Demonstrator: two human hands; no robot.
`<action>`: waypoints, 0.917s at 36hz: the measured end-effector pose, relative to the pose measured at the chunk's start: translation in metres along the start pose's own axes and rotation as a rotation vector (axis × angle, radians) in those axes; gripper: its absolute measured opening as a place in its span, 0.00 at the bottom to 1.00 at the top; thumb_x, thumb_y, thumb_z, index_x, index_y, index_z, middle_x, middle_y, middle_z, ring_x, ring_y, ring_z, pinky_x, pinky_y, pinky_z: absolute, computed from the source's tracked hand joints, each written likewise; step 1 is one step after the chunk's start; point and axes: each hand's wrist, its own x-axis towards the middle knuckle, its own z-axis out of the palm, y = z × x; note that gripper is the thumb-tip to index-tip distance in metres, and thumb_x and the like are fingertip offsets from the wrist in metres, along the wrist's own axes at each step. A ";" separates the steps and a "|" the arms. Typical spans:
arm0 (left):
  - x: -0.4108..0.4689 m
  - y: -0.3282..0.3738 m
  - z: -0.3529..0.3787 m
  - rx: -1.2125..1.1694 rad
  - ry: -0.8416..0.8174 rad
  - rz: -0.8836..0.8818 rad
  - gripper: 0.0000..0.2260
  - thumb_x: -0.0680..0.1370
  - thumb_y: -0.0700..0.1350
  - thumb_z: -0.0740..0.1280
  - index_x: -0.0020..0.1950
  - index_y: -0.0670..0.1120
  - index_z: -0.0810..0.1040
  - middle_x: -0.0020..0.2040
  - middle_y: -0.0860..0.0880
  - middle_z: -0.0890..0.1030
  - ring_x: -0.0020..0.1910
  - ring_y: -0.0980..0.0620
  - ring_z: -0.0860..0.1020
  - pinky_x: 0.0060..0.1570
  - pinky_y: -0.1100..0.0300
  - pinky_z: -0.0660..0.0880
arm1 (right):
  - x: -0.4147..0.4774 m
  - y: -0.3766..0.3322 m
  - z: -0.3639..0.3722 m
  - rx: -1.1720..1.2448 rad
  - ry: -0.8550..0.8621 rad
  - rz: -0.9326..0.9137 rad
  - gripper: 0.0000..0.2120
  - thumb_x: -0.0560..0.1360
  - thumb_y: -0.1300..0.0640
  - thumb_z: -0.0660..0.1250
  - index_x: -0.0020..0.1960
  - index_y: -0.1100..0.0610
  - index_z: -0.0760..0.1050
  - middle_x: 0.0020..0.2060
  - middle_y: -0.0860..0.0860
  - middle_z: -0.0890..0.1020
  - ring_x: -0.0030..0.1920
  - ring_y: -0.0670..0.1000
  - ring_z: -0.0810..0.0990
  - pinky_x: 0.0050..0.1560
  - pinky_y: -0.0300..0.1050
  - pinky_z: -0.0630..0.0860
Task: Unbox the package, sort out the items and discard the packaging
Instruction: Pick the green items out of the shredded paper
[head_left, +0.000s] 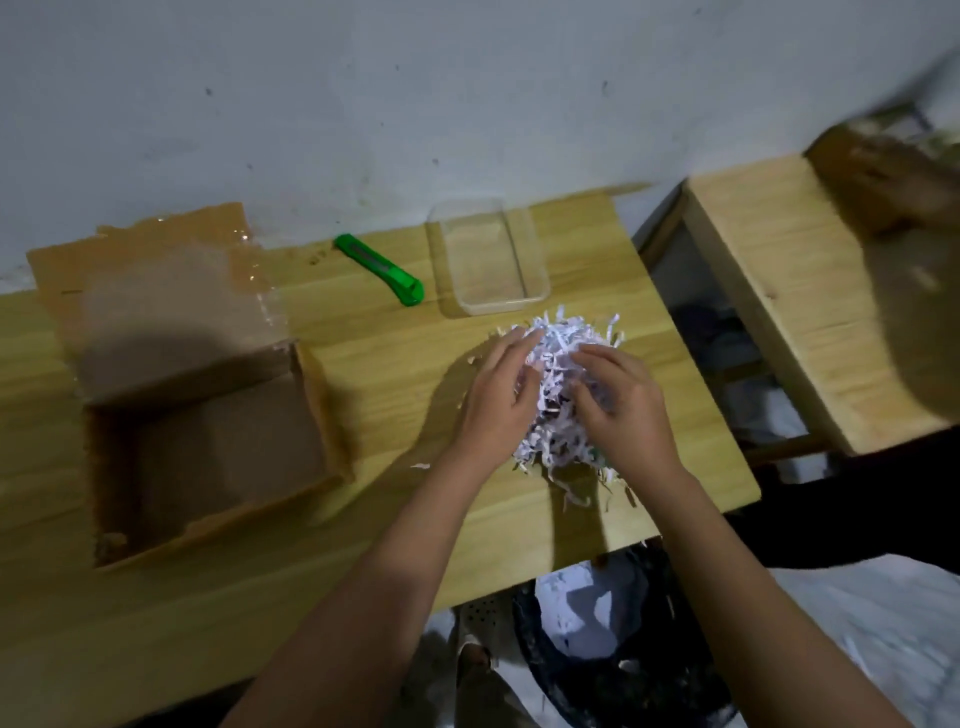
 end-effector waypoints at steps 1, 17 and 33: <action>0.002 -0.001 0.008 0.008 -0.071 0.004 0.19 0.80 0.47 0.60 0.70 0.46 0.68 0.73 0.46 0.65 0.71 0.54 0.62 0.68 0.62 0.62 | 0.000 0.007 -0.001 0.016 -0.042 0.017 0.14 0.74 0.59 0.66 0.60 0.58 0.78 0.60 0.55 0.78 0.62 0.53 0.74 0.63 0.42 0.69; 0.000 -0.018 -0.017 0.143 0.221 -0.065 0.17 0.76 0.39 0.66 0.66 0.42 0.73 0.66 0.42 0.71 0.66 0.49 0.69 0.59 0.79 0.65 | 0.002 0.040 -0.025 0.200 0.171 0.287 0.09 0.74 0.65 0.66 0.54 0.61 0.80 0.53 0.55 0.79 0.53 0.48 0.76 0.49 0.21 0.68; 0.016 -0.039 -0.008 0.575 -0.205 0.008 0.23 0.81 0.55 0.49 0.74 0.48 0.58 0.77 0.51 0.56 0.76 0.52 0.51 0.74 0.52 0.52 | 0.022 0.059 -0.015 0.058 0.013 0.262 0.13 0.74 0.64 0.65 0.58 0.60 0.78 0.57 0.57 0.80 0.51 0.54 0.78 0.51 0.41 0.71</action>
